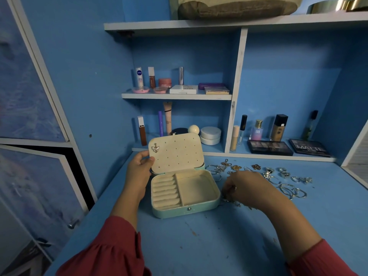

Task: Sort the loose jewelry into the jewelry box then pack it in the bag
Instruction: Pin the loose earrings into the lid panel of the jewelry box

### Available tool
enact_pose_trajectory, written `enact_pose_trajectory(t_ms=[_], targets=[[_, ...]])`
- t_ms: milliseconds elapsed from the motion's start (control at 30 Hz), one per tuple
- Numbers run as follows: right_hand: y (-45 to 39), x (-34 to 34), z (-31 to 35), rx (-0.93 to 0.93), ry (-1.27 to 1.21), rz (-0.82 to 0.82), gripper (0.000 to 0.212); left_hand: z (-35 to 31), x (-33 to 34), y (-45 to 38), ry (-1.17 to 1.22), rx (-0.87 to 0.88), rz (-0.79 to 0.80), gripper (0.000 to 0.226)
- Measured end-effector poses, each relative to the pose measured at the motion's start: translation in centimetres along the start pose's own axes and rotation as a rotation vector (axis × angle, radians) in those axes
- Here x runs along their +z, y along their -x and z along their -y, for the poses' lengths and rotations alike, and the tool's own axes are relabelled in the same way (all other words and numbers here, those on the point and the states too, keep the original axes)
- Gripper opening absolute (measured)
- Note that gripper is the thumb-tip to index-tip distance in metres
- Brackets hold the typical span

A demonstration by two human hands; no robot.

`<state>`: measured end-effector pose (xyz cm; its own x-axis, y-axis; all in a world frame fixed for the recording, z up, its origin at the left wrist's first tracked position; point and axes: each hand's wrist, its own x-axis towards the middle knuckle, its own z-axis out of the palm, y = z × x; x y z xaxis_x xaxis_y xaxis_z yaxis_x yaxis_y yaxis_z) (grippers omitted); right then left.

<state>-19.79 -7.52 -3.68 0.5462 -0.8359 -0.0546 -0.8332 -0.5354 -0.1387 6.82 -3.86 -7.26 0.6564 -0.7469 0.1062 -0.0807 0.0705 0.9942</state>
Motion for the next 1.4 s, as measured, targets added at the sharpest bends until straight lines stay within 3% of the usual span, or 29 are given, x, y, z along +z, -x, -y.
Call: enact_pose_trajectory(t_ms=[467, 733, 833, 900, 1000, 1100, 1267, 1400], targets=[[-0.4, 0.6, 0.5, 0.031, 0.126, -0.111, 0.017, -0.1, 0.0, 0.2, 0.006, 0.003, 0.005, 0.020], [-0.6, 0.8, 0.5, 0.056, 0.050, -0.045, 0.016, -0.1, 0.0, 0.1, 0.011, -0.001, -0.001, 0.020], [-0.7, 0.8, 0.5, 0.074, 0.020, -0.114, 0.014, -0.1, 0.0, 0.1, 0.011, 0.001, 0.004, 0.020], [-0.7, 0.7, 0.4, 0.089, -0.164, -0.195, 0.016, -0.1, 0.0, 0.1, 0.013, -0.003, 0.003, 0.020], [-0.6, 0.2, 0.6, 0.113, -0.717, -0.275, 0.020, 0.0, -0.1, 0.1, 0.017, -0.007, 0.007, 0.020], [-0.2, -0.4, 1.0, 0.168, -1.162, -0.220, 0.017, 0.0, -0.1, 0.0, 0.018, -0.012, 0.011, 0.020], [-0.5, 0.0, 0.6, 0.156, -1.404, -0.136, 0.019, -0.1, -0.1, 0.1, 0.038, -0.007, 0.013, 0.019], [-0.8, 0.3, 0.7, 0.153, -1.424, -0.117, 0.018, -0.1, -0.1, 0.1, 0.045, -0.009, 0.011, 0.019]])
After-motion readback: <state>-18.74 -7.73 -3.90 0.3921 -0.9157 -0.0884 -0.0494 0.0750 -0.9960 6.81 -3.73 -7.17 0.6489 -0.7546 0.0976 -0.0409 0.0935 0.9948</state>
